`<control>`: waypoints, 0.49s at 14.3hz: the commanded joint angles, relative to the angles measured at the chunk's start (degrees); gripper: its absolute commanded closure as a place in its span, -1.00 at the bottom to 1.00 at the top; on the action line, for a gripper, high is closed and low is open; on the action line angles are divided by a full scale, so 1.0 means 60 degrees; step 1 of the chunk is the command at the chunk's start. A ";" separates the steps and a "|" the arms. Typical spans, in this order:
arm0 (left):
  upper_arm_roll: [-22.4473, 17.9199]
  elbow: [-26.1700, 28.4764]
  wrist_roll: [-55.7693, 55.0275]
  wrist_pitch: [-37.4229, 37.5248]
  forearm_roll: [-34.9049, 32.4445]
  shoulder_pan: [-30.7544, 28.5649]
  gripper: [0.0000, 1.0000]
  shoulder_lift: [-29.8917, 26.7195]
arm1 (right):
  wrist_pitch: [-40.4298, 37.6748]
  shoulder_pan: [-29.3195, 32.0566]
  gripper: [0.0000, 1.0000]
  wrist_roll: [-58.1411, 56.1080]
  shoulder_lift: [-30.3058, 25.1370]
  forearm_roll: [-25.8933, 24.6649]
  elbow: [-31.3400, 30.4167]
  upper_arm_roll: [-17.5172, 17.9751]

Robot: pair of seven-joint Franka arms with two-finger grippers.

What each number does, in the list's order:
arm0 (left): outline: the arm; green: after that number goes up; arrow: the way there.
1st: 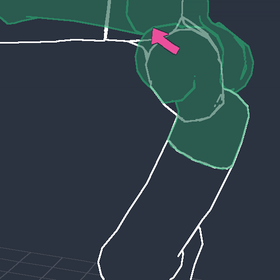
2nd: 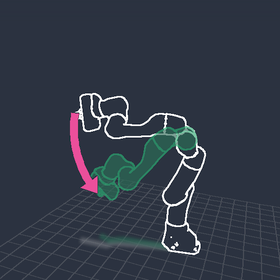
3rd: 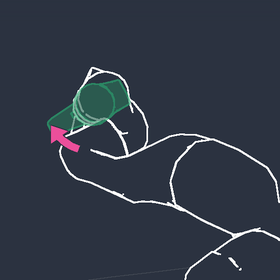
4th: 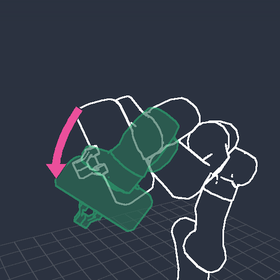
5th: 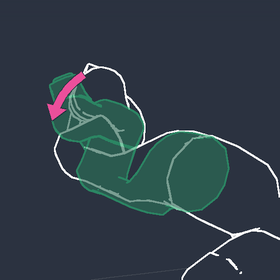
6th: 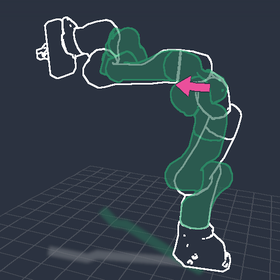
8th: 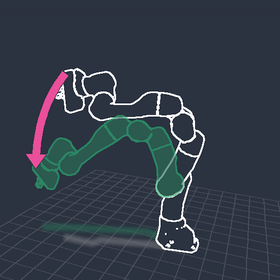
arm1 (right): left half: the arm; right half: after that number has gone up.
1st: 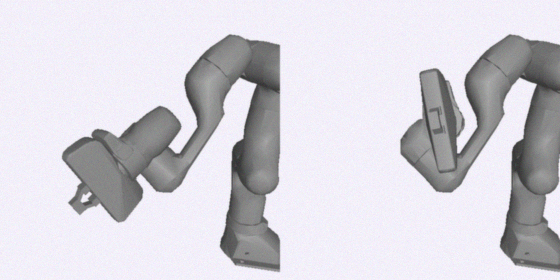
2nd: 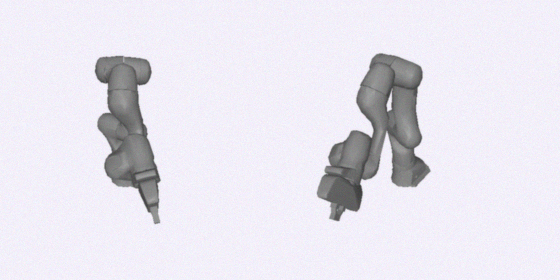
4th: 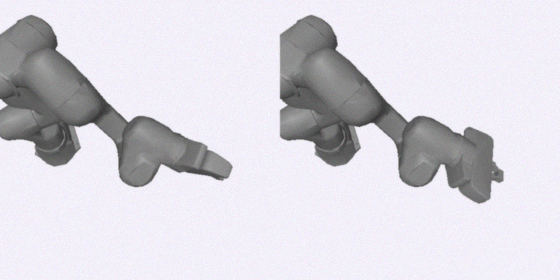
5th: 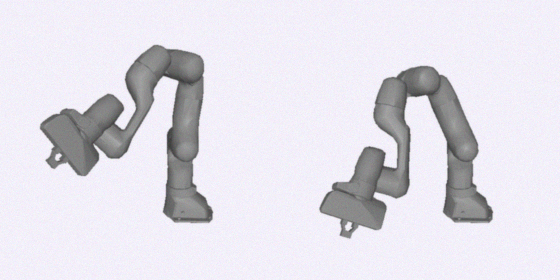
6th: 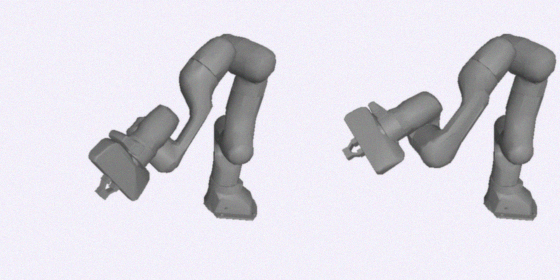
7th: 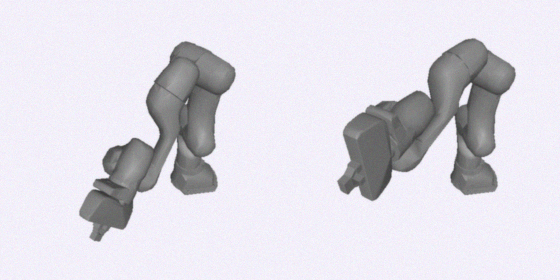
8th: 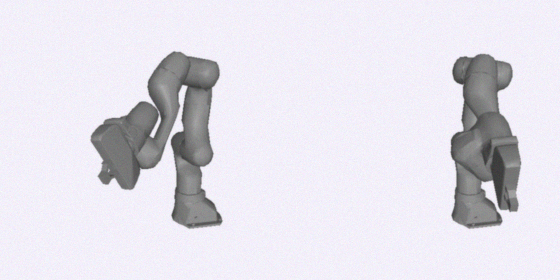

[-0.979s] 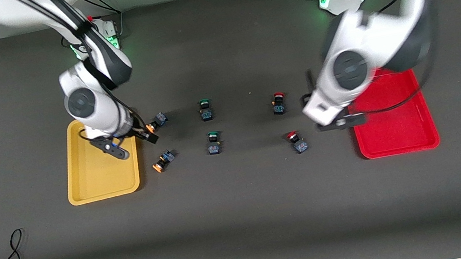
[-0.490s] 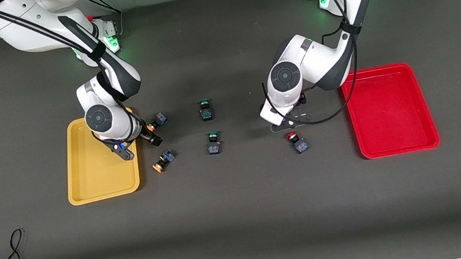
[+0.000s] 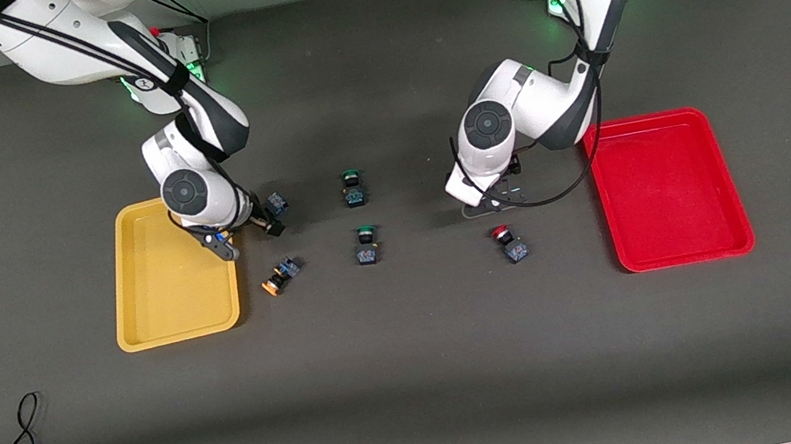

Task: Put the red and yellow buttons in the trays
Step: 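Close the right gripper on the orange button while the left gripper grasps the red button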

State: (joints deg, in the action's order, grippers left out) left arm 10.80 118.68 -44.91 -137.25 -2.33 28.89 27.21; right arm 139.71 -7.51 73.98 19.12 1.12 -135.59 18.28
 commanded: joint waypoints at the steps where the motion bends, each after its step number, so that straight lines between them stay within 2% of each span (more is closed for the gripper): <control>1: -0.0086 0.0243 -0.0278 -0.0575 0.0023 0.0223 -0.85 0.0064 | 0.0284 -0.0038 -0.99 0.0473 -0.0008 0.0078 -0.0194 0.0235; 2: -0.0086 0.0331 -0.0278 -0.0853 0.0023 0.0238 -0.83 0.0094 | 0.0313 -0.0038 -0.85 0.0473 -0.0008 0.0078 -0.0194 0.0235; 3: -0.0086 0.0361 -0.0278 -0.0929 0.0023 0.0238 -0.64 0.0109 | 0.0372 -0.0023 -0.57 0.0473 0.0007 0.0078 -0.0194 0.0250; 4: -0.0086 0.0376 -0.0263 -0.0929 0.0023 0.0224 -0.28 0.0109 | 0.0474 -0.0038 -0.14 0.0473 0.0036 0.0078 -0.0194 0.0250; 5: -0.0086 0.0376 -0.0263 -0.0886 0.0023 0.0209 0.20 0.0066 | 0.0489 -0.0023 0.28 0.0473 0.0123 0.0078 -0.0179 0.0250; 6: -0.0086 0.0362 -0.0249 -0.0827 0.0023 0.0209 0.72 0.0007 | 0.0547 -0.0023 0.57 0.0473 0.0139 0.0078 -0.0179 0.0250; 7: -0.0086 0.0361 -0.0234 -0.0754 0.0023 0.0194 1.00 -0.0066 | 0.0635 -0.0023 0.68 0.0473 0.0124 0.0078 -0.0179 0.0250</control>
State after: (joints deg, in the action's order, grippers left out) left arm 10.74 120.19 -45.24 -141.78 -2.33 29.46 28.24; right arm 141.84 -7.67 75.59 19.56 1.16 -136.48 19.53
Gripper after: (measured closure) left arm 0.370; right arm 0.322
